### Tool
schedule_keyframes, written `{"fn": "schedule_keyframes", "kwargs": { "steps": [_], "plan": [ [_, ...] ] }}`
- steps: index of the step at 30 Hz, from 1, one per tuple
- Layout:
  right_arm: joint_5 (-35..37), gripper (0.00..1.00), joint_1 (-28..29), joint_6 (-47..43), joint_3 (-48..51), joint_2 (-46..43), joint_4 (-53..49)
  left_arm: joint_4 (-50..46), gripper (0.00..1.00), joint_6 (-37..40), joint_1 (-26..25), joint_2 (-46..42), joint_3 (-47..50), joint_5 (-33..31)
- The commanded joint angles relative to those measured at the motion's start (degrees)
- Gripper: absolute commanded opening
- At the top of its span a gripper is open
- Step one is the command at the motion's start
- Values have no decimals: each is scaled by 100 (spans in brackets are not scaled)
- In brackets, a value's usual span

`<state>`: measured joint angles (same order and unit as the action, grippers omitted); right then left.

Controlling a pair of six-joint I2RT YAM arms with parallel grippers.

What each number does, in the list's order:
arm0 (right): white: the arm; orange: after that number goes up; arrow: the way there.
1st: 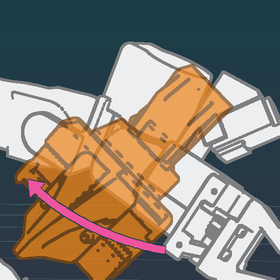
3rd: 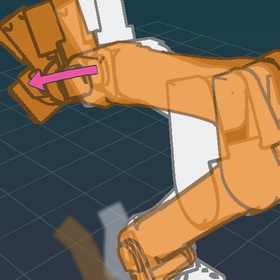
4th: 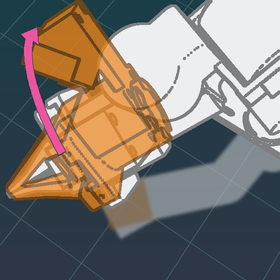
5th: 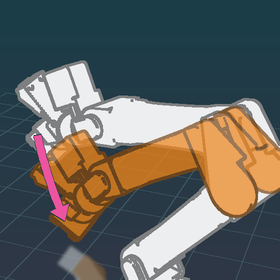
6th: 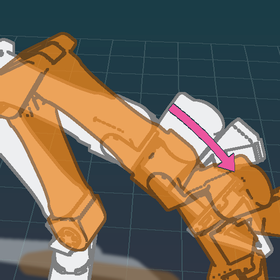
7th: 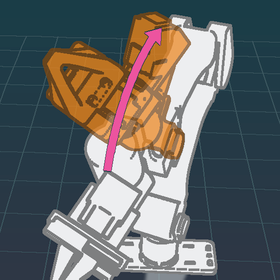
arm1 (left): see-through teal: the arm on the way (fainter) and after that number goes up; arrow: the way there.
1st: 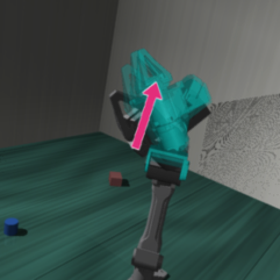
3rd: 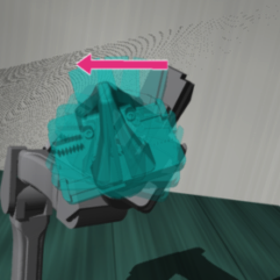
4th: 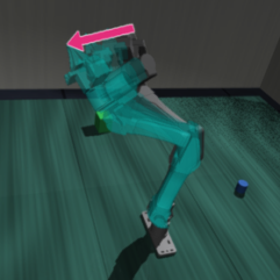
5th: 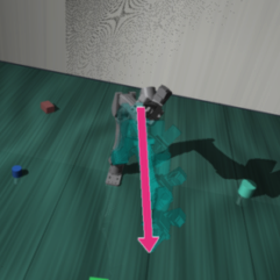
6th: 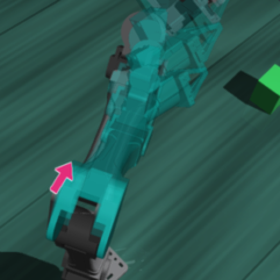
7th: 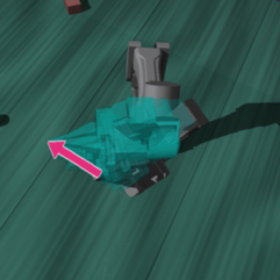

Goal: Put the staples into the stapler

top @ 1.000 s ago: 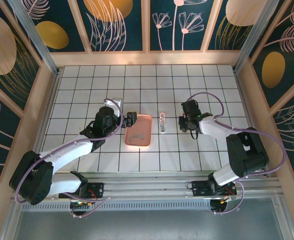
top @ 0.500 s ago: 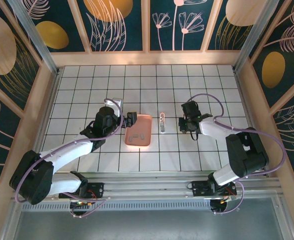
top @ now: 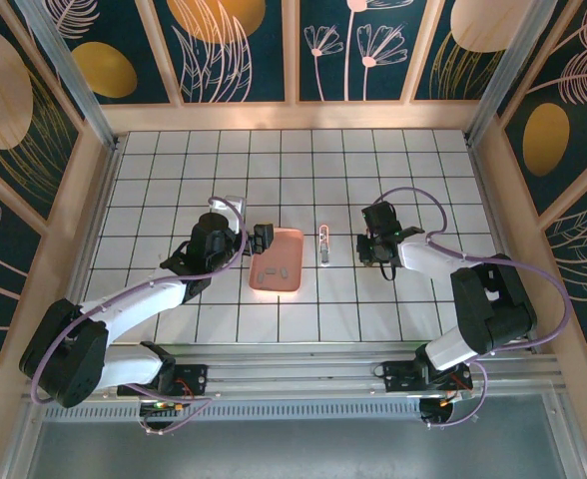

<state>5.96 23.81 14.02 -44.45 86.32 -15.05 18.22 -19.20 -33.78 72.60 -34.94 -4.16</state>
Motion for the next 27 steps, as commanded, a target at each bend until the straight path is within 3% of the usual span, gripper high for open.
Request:
{"fn": "schedule_keyframes", "kwargs": {
  "steps": [1,14,27],
  "plan": [
    [-33,22,12,79,-1,-73,-174,114,95,-51,-32,37,-136,-23],
    [-215,28,-62,301,-178,-505,-440,104,95,-16,-34,51,-204,35],
    [-1359,31,-846,686,50,-352,-363,40,95,3,-37,193,-375,130]
  ]
}}
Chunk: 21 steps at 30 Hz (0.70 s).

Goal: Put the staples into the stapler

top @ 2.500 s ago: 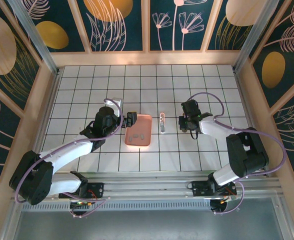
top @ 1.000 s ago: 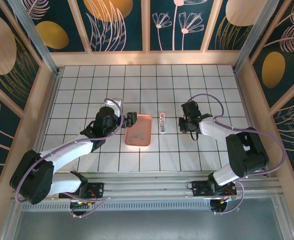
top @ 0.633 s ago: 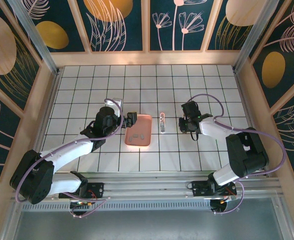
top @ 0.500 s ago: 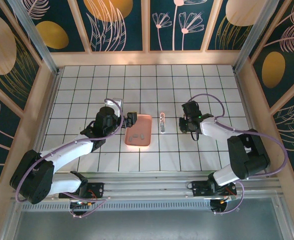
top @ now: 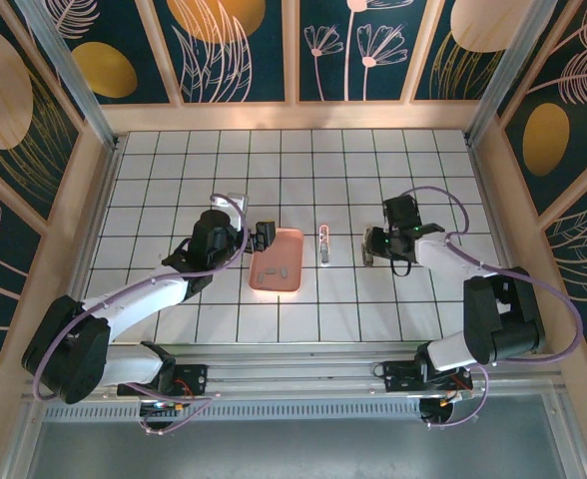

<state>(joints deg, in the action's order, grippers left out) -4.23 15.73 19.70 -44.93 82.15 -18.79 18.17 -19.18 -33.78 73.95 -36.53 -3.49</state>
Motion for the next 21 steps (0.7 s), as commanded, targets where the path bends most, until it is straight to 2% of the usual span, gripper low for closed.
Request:
{"fn": "schedule_keyframes", "kwargs": {
  "steps": [1,21],
  "plan": [
    [-350,31,-46,100,115,88,36,37,94,1,-31,62,-227,60],
    [-379,19,-96,7,321,542,119,3,94,-33,-33,97,-260,50]
  ]
}}
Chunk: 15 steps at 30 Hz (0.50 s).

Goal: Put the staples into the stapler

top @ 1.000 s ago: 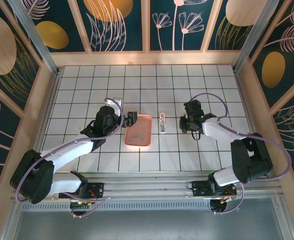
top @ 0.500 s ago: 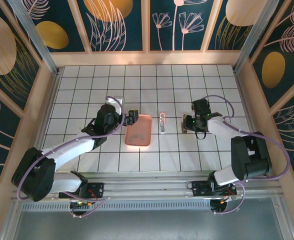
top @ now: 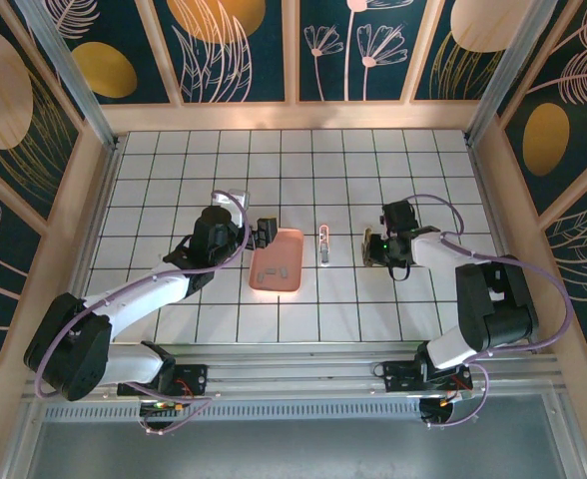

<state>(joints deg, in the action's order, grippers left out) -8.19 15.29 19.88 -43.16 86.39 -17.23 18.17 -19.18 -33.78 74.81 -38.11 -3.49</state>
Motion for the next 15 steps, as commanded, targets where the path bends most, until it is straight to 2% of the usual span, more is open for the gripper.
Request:
{"fn": "schedule_keyframes", "kwargs": {
  "steps": [1,6,15],
  "plan": [
    [39,19,-55,-11,147,110,-53,15,95,-33,-35,17,-100,53],
    [98,19,-52,6,84,-106,-149,24,94,-31,-36,50,-133,109],
    [-308,31,-230,215,163,-1006,36,-179,93,151,-35,524,-738,698]
  ]
}}
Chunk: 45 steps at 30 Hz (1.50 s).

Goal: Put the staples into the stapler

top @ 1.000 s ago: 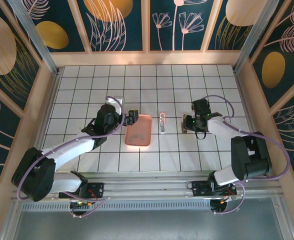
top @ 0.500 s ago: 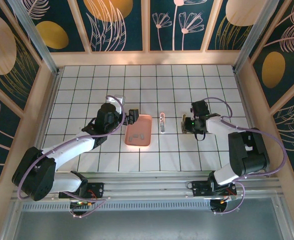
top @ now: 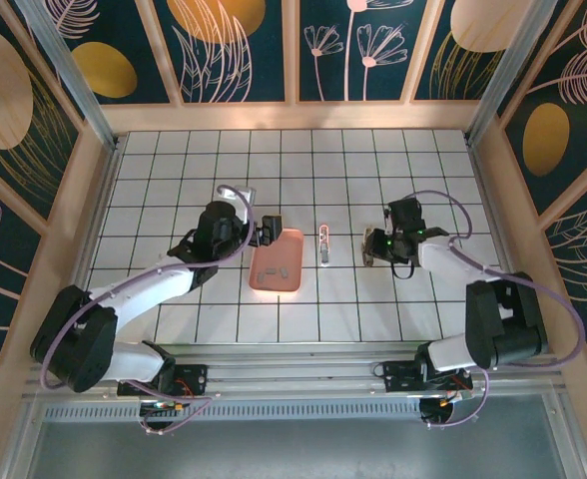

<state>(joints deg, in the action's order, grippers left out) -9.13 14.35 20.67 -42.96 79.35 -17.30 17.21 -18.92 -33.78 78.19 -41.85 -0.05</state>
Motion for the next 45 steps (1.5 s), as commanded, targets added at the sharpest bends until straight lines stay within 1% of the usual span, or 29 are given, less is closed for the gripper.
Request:
{"fn": "schedule_keyframes", "kwargs": {
  "steps": [1,3,7,10,13,16,20,25,28,32,38,45],
  "plan": [
    [-354,32,-195,168,186,-375,99,-143,93,120,-35,269,-491,431],
    [-680,32,-352,237,328,-525,251,-271,93,120,-33,492,-803,635],
    [-1033,32,-683,259,661,-788,410,-396,92,116,-95,1009,-1349,985],
    [-1386,32,-1009,294,969,-916,564,-571,91,161,-263,1523,-1991,1157],
    [-1921,32,-1246,512,1357,-993,952,-845,90,234,-492,2135,-2660,1276],
    [-2311,32,-1312,741,1663,-1018,1402,-1140,90,340,-709,2730,-3385,1464],
    [-2541,32,-1315,915,1888,-975,1761,-1517,89,443,-933,3500,-4301,1715],
    [-2624,31,-1317,975,2023,-909,1956,-1890,88,460,-1135,4261,-5245,2035],
    [-2605,30,-1313,957,2055,-857,2007,-2014,88,390,-1216,4637,-5666,2246],
    [-2605,29,-1320,944,2046,-711,2065,-2184,86,345,-1288,5059,-6182,2367],
    [-2603,28,-1312,948,2028,-503,2179,-2334,85,256,-1359,5513,-6656,2490],
    [-2594,27,-1318,909,2011,-265,2276,-2425,85,198,-1385,5837,-6904,2601]
  ]
}}
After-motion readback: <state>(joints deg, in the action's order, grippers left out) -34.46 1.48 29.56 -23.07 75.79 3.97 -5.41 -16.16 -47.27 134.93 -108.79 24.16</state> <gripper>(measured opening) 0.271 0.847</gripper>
